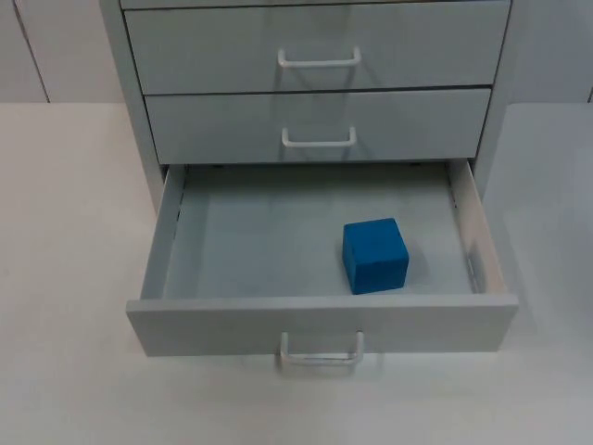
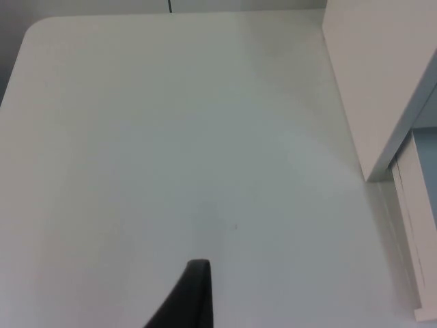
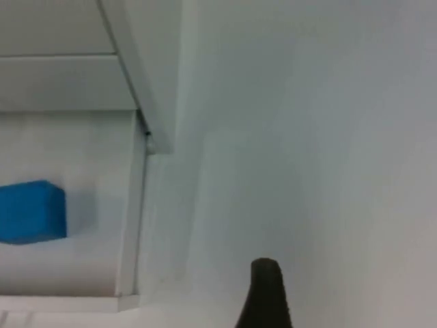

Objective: Open the drawer with the left hand, place the block into the drawer with the right hand, then close the drawer with the left hand.

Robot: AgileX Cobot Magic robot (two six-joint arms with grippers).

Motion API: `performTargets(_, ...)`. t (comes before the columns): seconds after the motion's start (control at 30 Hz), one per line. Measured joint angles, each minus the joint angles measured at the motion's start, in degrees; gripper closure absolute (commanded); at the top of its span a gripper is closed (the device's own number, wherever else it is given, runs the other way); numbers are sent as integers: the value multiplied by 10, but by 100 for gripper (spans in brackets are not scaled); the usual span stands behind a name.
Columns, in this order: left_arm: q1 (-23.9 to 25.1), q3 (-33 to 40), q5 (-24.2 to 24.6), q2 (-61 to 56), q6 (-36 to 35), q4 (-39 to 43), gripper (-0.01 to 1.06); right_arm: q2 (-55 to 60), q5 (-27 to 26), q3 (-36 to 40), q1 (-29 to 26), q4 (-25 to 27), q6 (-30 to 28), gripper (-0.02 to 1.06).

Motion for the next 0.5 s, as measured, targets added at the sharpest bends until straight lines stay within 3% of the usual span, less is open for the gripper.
performTargets(0.13,0,0,0,0,0,0,0,-1,-3,10,-47,29,-30,45)
performTargets(0.3,0,0,1,0,0,-6,0,-1,-31,55,-131,114,-102,45)
performTargets(0.5,0,0,1,0,0,-8,0,-1,-41,74,-178,163,-145,45)
